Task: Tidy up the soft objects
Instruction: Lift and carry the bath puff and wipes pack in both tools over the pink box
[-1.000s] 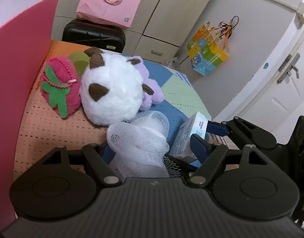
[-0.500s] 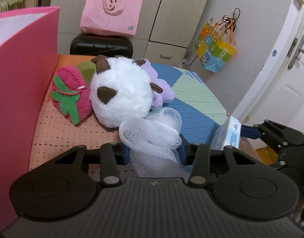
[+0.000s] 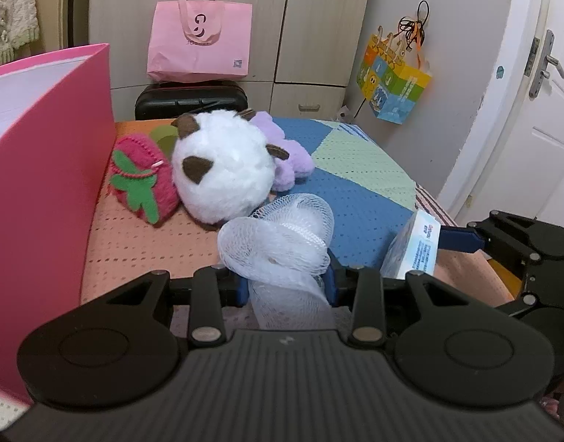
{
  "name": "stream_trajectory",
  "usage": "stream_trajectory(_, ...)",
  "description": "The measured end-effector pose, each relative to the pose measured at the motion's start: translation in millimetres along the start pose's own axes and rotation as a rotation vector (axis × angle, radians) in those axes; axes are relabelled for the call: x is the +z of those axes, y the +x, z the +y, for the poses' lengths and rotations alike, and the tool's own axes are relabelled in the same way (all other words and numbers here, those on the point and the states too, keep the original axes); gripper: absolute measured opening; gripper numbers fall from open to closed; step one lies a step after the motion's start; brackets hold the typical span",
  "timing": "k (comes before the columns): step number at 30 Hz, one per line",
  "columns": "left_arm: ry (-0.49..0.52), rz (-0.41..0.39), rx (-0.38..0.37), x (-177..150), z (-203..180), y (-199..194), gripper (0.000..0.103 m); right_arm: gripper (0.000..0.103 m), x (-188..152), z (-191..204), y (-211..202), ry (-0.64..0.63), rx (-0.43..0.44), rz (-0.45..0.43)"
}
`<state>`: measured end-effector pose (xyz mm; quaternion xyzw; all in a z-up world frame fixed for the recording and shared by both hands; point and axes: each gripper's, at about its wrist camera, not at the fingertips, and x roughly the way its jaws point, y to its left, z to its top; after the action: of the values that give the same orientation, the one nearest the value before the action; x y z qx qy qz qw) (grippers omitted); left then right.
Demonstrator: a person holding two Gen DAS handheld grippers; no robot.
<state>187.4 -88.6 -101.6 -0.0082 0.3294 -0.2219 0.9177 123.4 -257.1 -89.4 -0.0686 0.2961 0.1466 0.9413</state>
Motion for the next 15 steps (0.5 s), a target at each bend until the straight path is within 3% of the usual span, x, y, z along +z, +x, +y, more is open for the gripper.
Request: stream_trajectory(15, -0.052, 0.060, -0.085, -13.9, 12.8, -39.3, 0.035, 0.084, -5.7, 18.5, -31.6, 0.028, 0.024, 0.047)
